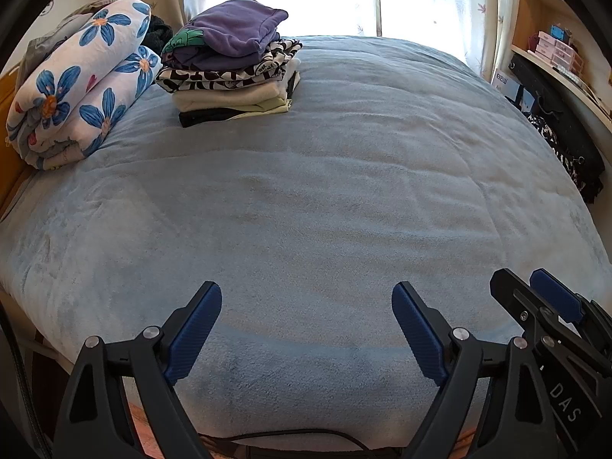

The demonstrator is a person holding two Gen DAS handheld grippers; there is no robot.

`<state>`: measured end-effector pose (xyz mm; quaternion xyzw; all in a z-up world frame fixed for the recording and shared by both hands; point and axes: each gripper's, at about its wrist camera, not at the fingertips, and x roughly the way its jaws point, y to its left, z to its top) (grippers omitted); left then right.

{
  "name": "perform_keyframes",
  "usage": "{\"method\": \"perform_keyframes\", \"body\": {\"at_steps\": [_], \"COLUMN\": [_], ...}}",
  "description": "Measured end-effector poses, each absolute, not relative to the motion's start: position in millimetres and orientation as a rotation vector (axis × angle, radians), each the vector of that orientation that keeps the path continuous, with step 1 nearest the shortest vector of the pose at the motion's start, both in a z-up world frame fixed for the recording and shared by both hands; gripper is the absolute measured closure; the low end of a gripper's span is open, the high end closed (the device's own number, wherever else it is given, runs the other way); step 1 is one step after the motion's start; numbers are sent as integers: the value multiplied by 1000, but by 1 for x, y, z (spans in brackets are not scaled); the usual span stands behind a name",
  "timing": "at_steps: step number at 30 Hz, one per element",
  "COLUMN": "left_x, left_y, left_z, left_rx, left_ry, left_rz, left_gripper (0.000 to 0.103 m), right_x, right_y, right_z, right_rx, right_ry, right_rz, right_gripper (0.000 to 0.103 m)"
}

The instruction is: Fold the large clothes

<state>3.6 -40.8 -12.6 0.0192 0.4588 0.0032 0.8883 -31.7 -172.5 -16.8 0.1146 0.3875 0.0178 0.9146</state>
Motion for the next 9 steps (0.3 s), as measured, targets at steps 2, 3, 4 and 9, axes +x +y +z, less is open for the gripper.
{"method": "perform_keyframes", "body": {"at_steps": [2,3,4,9], "left_x": [3,3,3,3], "left_y": [-41,-41,-41,-40], "left_z": [-13,-13,-13,-14], "left_rx": [40,40,41,43], "left_ry": [955,956,956,961], "left_rz": [8,8,8,9], "left_gripper": [14,14,14,14], "right_x": [-32,-32,-32,-33], "right_y": [-173,-172,-172,-172], "right_z": [-17,-17,-17,-22], "right_rx": [236,237,237,238], "right_ry": [799,799,800,802], "right_rz": [37,37,37,35], "right_gripper": [48,48,48,48]}}
